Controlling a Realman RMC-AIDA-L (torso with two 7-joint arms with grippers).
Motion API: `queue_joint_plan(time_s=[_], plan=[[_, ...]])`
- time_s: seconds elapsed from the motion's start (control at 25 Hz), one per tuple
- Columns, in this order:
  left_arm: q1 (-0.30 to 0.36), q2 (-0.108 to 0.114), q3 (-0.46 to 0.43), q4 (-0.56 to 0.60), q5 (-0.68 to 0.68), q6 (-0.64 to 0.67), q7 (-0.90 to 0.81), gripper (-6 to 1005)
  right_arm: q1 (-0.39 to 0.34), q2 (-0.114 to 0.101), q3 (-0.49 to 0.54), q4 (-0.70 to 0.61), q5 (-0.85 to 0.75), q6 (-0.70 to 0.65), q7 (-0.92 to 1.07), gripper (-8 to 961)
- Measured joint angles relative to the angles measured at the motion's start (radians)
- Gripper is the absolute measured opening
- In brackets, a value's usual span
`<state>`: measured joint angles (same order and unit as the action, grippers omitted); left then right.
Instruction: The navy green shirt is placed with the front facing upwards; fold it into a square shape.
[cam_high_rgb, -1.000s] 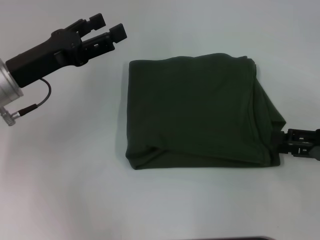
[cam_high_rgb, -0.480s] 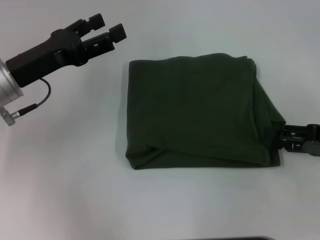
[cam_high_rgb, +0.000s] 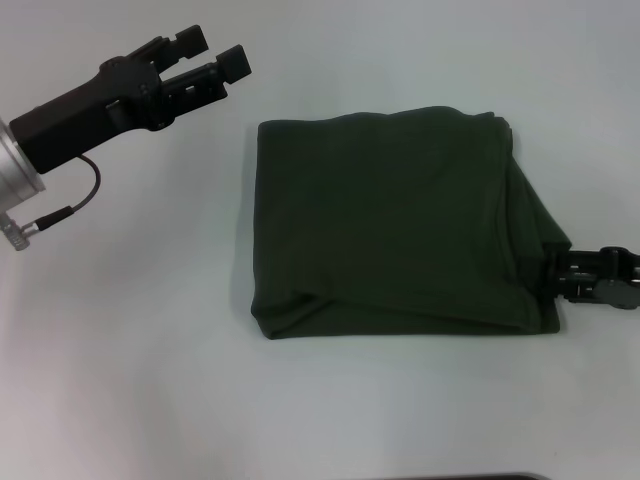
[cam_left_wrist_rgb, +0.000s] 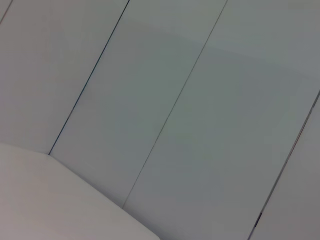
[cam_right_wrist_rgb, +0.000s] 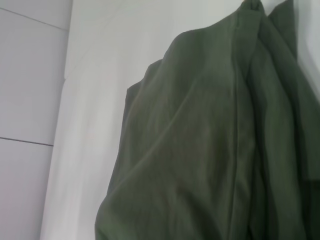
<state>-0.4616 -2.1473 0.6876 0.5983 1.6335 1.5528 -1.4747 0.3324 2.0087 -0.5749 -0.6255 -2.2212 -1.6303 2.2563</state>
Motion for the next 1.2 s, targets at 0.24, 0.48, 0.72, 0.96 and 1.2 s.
queue_joint_plan(time_s=[0.24,0.48,0.72,0.96,1.2], plan=[[0.0,0.0,-0.001,-0.001,0.0,-0.001,0.001,949,0.014,0.01,-0.004,0.002,-0.009,0.012,0.0,766],[0.0,0.001,-0.001,-0.002,0.0,-0.002,0.007,949,0.028,0.019,-0.003,0.003,-0.039,0.027,0.008,766],[0.0,0.002,-0.002,-0.005,0.0,-0.002,0.009,949,0.037,0.022,0.003,0.003,-0.049,0.035,0.009,767],[0.0,0.0,-0.002,-0.004,-0.001,-0.002,0.009,948,0.049,0.024,0.0,0.004,-0.049,0.043,0.009,767],[0.0,0.0,-0.002,-0.005,-0.001,-0.002,0.01,948,0.056,0.022,-0.003,0.026,-0.049,0.062,0.012,766]])
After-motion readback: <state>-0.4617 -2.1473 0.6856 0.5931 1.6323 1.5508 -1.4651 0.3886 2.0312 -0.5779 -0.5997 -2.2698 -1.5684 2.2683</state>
